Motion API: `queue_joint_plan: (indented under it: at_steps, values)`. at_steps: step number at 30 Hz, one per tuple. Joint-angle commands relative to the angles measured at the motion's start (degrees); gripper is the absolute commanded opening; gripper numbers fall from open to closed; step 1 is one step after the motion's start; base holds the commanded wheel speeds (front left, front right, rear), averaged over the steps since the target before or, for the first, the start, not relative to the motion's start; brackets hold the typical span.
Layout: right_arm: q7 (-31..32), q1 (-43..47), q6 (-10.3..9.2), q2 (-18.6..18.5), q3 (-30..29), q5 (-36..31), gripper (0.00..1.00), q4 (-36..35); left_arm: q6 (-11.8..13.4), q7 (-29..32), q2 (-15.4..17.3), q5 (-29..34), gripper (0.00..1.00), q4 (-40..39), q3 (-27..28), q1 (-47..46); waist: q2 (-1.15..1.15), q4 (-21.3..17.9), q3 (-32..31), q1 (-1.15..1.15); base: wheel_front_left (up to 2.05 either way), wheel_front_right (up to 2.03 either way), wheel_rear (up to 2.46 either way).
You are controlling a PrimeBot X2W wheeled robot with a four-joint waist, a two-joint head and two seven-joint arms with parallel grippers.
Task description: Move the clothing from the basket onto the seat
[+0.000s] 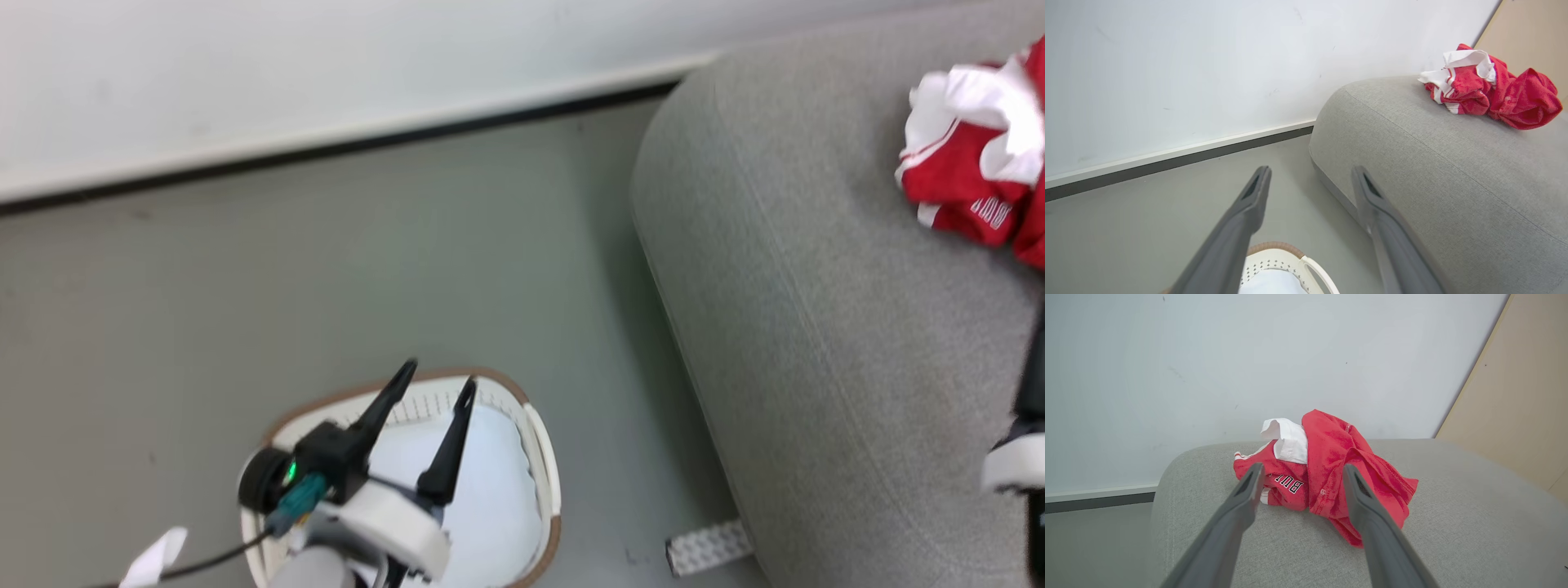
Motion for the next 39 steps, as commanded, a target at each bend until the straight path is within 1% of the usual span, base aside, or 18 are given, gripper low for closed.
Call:
queue_joint_plan:
  at_steps: [1,3,5,9,12,15,18,23,30,34,35,39]
  values:
    - [0.0,2.2,-0.15,0.2,1.1,-0.3,1.00,-1.0,0.6,-0.4,0.3,-0.3,1.00,0.2,0.6,2.0,0.00,1.4,-4.7,0.02,0.00,0.00,0.00]
    - [0.0,4.9,-0.15,0.3,3.8,-0.4,1.00,-2.9,1.5,-0.9,-0.1,-0.8,1.00,0.3,2.2,4.3,0.00,2.3,-6.8,0.02,0.00,0.00,0.00]
    - [0.0,7.1,-0.15,0.3,5.1,0.3,1.00,-4.7,2.0,-0.9,-0.5,-1.0,1.00,-0.1,4.1,6.5,0.00,3.2,-8.7,0.02,0.00,0.00,0.00]
    - [0.0,12.2,-0.15,0.5,10.0,1.8,1.00,-6.2,3.1,-0.9,-1.7,0.7,1.00,-2.0,8.9,12.0,0.00,4.9,-12.1,0.02,0.00,0.00,0.00]
    - [0.0,15.6,-0.15,0.4,13.5,3.5,1.00,-6.6,3.0,-0.9,-2.9,1.6,1.00,-3.1,12.8,16.3,0.00,5.9,-14.3,0.02,0.00,0.00,0.00]
    - [0.0,18.2,-0.15,0.4,15.8,4.2,1.00,-6.7,2.2,-0.9,-4.2,2.3,1.00,-3.2,16.1,20.0,0.00,7.0,-16.0,0.02,0.00,0.00,0.00]
    - [0.0,20.1,-0.15,0.4,16.5,4.9,1.00,-6.4,1.4,-0.9,-5.6,3.3,1.00,-2.8,19.3,22.3,0.00,8.1,-17.0,0.02,0.00,0.00,0.00]
    - [0.0,21.7,-0.15,0.5,17.5,4.1,1.00,-5.5,-0.2,-0.9,-7.6,5.4,1.00,-2.5,23.8,24.4,0.00,9.6,-18.3,0.02,0.00,0.00,0.00]
    - [0.0,21.6,-0.15,0.5,18.4,4.8,1.00,-3.6,-2.6,-0.9,-9.5,8.0,1.00,-1.7,27.2,25.4,0.00,11.0,-19.1,0.02,0.00,0.00,0.00]
    - [0.0,21.8,-0.15,0.5,18.7,5.5,1.00,-3.0,-3.6,-0.9,-10.0,8.8,1.00,-1.3,27.9,25.0,0.00,11.4,-19.2,0.02,0.00,0.00,0.00]
    - [0.0,21.3,0.00,0.6,18.8,5.3,0.00,-3.0,-3.7,-0.9,-10.1,8.2,0.00,-1.4,27.9,24.9,0.00,11.5,-19.2,0.02,0.00,0.00,0.00]
    - [0.1,21.7,0.00,1.1,18.8,5.6,0.00,-1.2,-3.7,-0.8,-10.4,8.3,0.00,0.5,27.8,25.4,0.00,11.6,-19.2,0.02,0.00,0.00,0.00]
